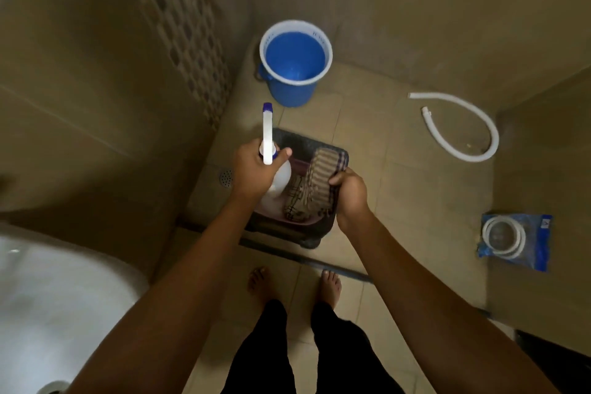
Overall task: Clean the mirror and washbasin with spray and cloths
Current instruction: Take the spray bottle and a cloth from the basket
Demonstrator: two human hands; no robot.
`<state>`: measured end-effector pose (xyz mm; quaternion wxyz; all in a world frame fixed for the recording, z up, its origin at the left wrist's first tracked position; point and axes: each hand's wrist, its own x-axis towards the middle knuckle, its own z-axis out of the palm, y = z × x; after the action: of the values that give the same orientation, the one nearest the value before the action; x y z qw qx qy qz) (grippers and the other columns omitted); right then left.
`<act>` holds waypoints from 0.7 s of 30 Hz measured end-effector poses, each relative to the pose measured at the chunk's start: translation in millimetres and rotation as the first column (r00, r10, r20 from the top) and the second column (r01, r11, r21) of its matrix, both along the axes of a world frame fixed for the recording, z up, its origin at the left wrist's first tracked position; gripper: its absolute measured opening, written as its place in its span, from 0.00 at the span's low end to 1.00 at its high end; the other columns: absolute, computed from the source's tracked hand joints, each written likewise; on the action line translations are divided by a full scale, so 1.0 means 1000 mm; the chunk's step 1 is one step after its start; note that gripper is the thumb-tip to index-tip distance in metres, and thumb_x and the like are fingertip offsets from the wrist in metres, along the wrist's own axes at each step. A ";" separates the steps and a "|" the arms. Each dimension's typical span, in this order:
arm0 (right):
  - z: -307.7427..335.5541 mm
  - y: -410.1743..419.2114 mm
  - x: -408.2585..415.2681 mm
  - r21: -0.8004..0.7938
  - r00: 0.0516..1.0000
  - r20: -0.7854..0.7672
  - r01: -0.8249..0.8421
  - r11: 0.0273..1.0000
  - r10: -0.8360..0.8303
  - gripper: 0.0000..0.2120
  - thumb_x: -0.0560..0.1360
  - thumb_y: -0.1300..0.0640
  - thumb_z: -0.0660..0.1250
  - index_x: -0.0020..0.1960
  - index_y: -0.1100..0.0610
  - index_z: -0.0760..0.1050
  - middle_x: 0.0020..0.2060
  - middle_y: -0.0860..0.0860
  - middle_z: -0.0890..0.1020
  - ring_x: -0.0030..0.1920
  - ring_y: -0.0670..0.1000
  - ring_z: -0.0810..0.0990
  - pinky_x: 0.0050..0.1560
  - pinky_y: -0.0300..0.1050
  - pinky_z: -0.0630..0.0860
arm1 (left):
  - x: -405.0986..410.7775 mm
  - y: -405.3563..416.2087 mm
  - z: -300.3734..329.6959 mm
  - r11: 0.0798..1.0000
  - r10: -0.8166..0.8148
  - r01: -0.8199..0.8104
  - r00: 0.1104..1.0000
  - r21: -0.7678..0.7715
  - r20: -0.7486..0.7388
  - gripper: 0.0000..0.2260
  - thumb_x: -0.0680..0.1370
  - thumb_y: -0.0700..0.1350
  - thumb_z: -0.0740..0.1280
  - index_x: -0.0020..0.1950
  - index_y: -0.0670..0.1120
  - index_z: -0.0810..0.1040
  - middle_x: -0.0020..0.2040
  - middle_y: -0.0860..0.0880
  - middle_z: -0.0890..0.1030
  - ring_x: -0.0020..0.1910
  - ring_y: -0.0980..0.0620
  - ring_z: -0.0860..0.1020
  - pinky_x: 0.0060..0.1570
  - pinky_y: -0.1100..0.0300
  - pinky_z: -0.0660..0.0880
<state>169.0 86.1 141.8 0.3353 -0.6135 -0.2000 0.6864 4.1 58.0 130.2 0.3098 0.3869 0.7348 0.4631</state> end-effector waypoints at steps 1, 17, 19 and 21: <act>0.012 0.000 0.001 -0.003 1.000 -0.024 0.008 1.000 -0.008 0.20 0.61 0.66 0.57 0.51 0.65 0.76 0.52 0.62 0.81 0.51 0.63 0.79 0.57 0.61 0.76 | 0.000 0.001 0.012 0.999 0.032 -0.032 0.999 0.026 0.004 0.11 0.70 0.43 0.77 0.39 0.42 0.76 0.33 0.50 0.77 0.32 0.59 0.75 0.34 0.75 0.69; 0.142 0.029 -0.025 0.178 0.837 -0.475 -0.211 0.961 0.272 0.29 0.77 0.38 0.63 0.68 0.58 0.75 0.57 0.58 0.83 0.51 0.54 0.84 0.44 0.46 0.81 | 0.006 -0.008 0.153 0.901 0.195 -0.229 0.972 0.368 0.128 0.17 0.71 0.37 0.72 0.31 0.30 0.68 0.27 0.32 0.70 0.26 0.40 0.68 0.29 0.46 0.68; 0.153 0.031 -0.030 0.225 0.791 -0.517 -0.245 0.943 0.329 0.27 0.76 0.42 0.65 0.68 0.58 0.74 0.55 0.58 0.84 0.51 0.54 0.85 0.43 0.46 0.82 | 0.008 -0.015 0.167 0.875 0.216 -0.242 0.970 0.419 0.109 0.23 0.71 0.45 0.73 0.28 0.32 0.66 0.25 0.33 0.68 0.24 0.35 0.67 0.27 0.44 0.66; 0.164 0.029 -0.034 0.259 0.764 -0.526 -0.274 0.926 0.373 0.25 0.72 0.46 0.68 0.64 0.59 0.76 0.54 0.58 0.84 0.50 0.55 0.85 0.45 0.48 0.82 | 0.011 -0.025 0.182 0.854 0.244 -0.275 0.961 0.441 0.128 0.27 0.70 0.51 0.74 0.28 0.33 0.64 0.24 0.35 0.66 0.23 0.38 0.65 0.26 0.46 0.65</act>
<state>134.8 115.1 306.2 0.3053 -0.3079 -0.2511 0.8654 15.0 33.3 311.9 0.1698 0.3301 0.6403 0.6724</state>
